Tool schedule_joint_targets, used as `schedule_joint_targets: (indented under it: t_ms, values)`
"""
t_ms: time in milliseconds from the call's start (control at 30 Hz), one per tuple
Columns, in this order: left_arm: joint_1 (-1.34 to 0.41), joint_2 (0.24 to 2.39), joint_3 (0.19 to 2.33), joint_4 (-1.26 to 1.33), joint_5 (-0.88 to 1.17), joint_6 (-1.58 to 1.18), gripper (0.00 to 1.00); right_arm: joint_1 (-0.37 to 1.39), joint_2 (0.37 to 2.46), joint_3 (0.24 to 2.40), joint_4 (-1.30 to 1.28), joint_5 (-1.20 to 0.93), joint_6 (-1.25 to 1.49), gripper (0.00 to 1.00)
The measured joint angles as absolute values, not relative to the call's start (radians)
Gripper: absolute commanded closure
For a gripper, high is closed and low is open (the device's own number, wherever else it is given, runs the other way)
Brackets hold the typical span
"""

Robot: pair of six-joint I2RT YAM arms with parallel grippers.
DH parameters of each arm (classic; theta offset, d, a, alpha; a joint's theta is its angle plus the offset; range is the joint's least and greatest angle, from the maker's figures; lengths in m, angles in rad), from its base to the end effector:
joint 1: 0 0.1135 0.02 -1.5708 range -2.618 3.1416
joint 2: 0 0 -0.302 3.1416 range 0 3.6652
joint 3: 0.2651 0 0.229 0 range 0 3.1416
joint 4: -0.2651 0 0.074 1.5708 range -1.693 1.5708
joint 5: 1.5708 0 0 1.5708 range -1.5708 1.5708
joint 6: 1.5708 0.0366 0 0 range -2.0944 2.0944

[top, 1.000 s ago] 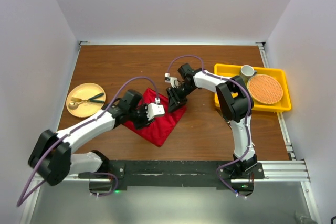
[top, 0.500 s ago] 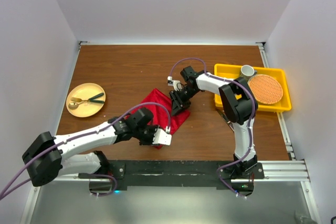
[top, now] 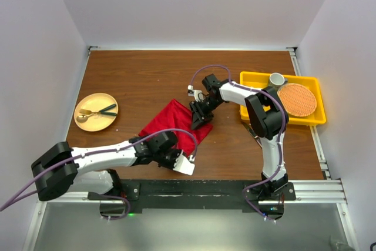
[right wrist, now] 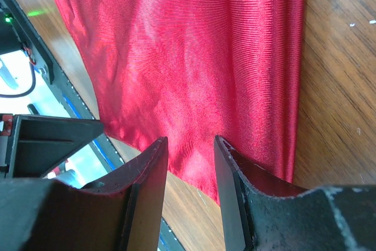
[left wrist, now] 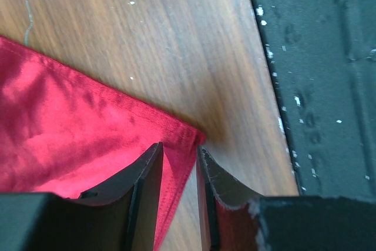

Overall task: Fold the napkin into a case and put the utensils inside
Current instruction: Pick up the top corner of the square folded napkin from the center of the board, then fold the top corner of the square-folded napkin at the center of the board.

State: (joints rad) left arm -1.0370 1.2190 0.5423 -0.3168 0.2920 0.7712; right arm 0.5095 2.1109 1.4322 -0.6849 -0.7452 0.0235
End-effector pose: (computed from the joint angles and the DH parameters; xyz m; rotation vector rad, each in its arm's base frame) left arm 0.0852 -0.1649 0.2140 2.0876 1.5000 -0.4754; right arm 0.3421 0.2196 0.1817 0.8138 -2.7921 -1.1752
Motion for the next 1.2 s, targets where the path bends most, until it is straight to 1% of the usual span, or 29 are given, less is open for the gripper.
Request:
schedule_joint_targets:
  t_ms: [33, 67, 100, 133, 233, 300, 333, 667, 767, 867, 1067, 1200]
  values:
    - [-1.037, 1.223, 0.542, -0.308, 0.287, 0.773, 0.7, 0.509, 2.111, 1.431, -0.683, -0.746, 0.026, 0.58]
    - [-1.038, 1.226, 0.542, -0.303, 0.285, 0.776, 0.76, 0.509, 2.111, 1.431, -0.682, -0.748, 0.027, 0.58]
    - [-1.039, 1.23, 0.542, -0.298, 0.282, 0.78, 0.78, 0.509, 2.111, 1.43, -0.68, -0.748, 0.027, 0.58]
    - [-1.039, 1.234, 0.542, -0.295, 0.279, 0.782, 0.84, 0.509, 2.111, 1.429, -0.678, -0.75, 0.027, 0.58]
    - [-1.042, 1.236, 0.542, -0.292, 0.276, 0.792, 0.92, 0.509, 2.111, 1.425, -0.672, -0.753, 0.03, 0.58]
    - [-1.042, 1.236, 0.542, -0.292, 0.274, 0.796, 0.96, 0.509, 2.111, 1.424, -0.67, -0.754, 0.033, 0.58]
    - [-1.042, 1.235, 0.542, -0.292, 0.274, 0.797, 1.0, 0.509, 2.111, 1.423, -0.669, -0.755, 0.033, 0.58]
    - [-1.025, 1.186, 0.557, -0.323, 0.286, 0.796, 1.0, 0.509, 2.111, 1.422, -0.669, -0.758, 0.033, 0.57]
    - [-0.968, 1.187, 0.582, -0.338, 0.305, 0.795, 1.0, 0.509, 2.111, 1.422, -0.669, -0.759, 0.032, 0.57]
    - [-0.876, 1.209, 0.64, -0.36, 0.34, 0.792, 1.0, 0.509, 2.111, 1.422, -0.669, -0.764, 0.032, 0.56]
    - [-0.723, 1.306, 0.77, -0.379, 0.413, 0.797, 1.0, 0.509, 2.111, 1.425, -0.674, -0.771, 0.028, 0.55]
    - [-0.638, 1.403, 0.853, -0.412, 0.472, 0.797, 1.0, 0.509, 2.111, 1.427, -0.678, -0.772, 0.026, 0.53]
